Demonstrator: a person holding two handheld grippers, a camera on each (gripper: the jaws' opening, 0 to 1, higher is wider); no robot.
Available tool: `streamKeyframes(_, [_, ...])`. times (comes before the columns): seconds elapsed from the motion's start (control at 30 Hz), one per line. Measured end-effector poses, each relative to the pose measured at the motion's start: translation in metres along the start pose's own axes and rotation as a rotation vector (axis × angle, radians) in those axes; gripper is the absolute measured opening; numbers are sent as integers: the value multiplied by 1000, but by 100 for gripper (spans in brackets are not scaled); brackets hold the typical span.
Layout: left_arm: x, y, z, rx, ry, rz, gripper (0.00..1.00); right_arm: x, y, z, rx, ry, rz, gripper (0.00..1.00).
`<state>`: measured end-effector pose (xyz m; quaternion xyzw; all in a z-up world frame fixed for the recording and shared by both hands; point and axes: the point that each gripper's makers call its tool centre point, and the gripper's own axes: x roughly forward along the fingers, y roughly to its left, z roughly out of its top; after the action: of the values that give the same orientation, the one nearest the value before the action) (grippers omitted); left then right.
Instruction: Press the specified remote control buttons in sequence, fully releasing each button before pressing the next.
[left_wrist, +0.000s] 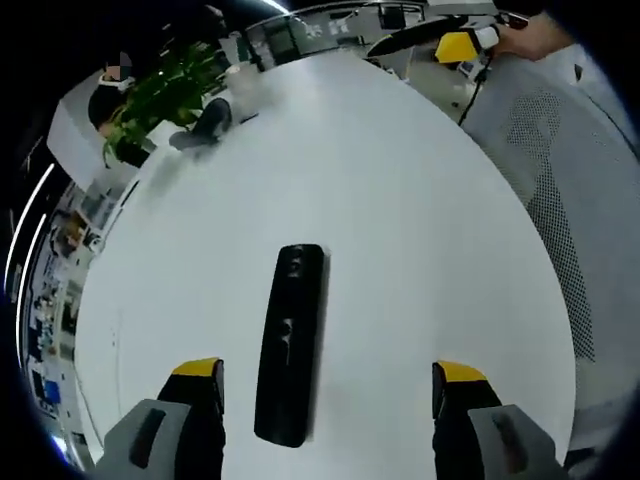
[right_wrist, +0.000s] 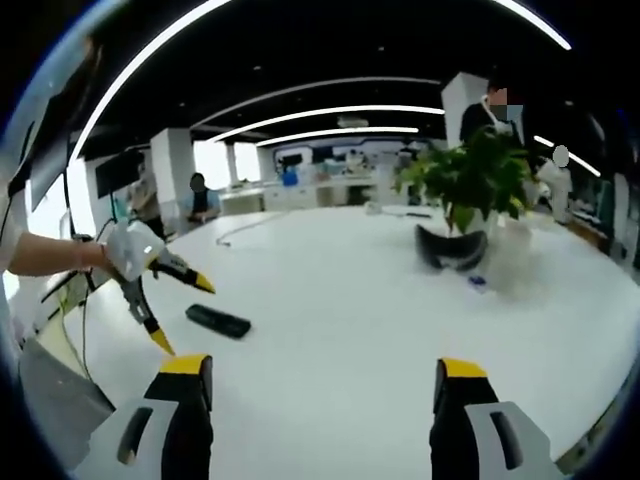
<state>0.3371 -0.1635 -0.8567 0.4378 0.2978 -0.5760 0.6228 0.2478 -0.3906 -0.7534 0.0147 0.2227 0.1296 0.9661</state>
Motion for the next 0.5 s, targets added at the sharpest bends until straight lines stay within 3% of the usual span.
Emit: streamKeyframes(0.5, [-5, -5, -24, -73, -18, -107, 72, 2, 1, -8, -10, 43, 17, 85])
